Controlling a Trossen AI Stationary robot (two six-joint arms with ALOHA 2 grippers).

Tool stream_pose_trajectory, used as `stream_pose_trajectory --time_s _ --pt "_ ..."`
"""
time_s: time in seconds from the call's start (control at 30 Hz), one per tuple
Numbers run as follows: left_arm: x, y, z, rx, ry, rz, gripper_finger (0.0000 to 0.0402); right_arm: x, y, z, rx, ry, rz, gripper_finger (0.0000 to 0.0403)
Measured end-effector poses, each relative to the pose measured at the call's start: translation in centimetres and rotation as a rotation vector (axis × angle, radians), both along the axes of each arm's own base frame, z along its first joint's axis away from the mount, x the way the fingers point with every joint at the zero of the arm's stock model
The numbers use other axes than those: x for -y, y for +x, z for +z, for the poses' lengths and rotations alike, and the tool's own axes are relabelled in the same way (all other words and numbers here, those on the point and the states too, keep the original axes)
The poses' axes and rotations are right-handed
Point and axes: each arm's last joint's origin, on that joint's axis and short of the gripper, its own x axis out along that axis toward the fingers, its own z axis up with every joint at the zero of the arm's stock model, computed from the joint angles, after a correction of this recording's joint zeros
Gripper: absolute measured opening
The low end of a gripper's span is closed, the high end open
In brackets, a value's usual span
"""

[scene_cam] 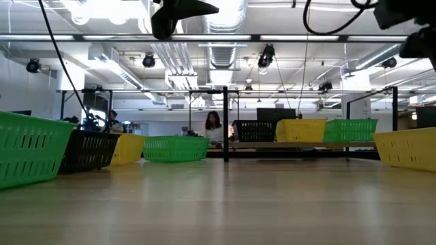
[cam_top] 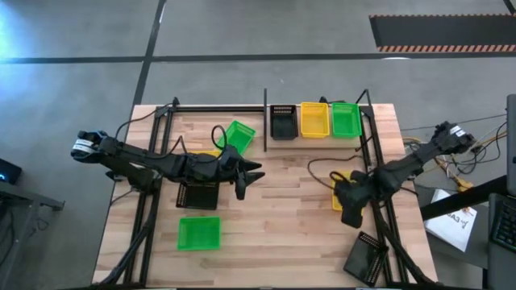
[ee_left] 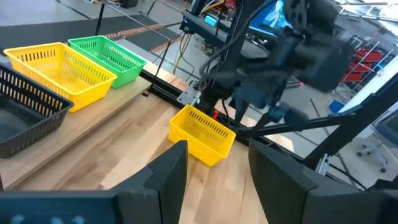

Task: Stack baskets on shelf by color
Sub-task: Stack the right yellow bin on top of the yellow bin on the shelf

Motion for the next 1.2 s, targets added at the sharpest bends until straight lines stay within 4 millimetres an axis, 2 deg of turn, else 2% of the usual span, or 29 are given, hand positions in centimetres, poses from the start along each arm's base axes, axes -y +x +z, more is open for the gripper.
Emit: stream_pose_trajectory --time_s 0.27,0.6,0.8,1.1,1.2 --pt "0.1 0.0 -0.2 -0.005 -0.005 -0.031 0.0155 -0.6 0.7 -4.7 -0.194 -0.112 0.03 0.0162" --pt "0.2 0.0 -0.2 -0.007 -0.014 -0.082 0.0155 -1.2 1.4 -7.9 -0.272 -0.125 0.139 0.0147" --pt "0.2 0.0 -0.2 -0.012 0.024 -0.092 0.0155 -1.3 1.6 -8.4 -0.276 -0.128 0.131 0.0124" --pt "0.3 0.0 -0.2 -0.013 0.033 -0.098 0.0155 -1.1 1.4 -8.6 -0.279 -0.167 0.131 0.0144" --pt "0.3 0.0 -0.2 -0.013 0.034 -0.098 0.0155 -0.9 1.2 -9.2 -0.304 -0.185 0.133 0.0127"
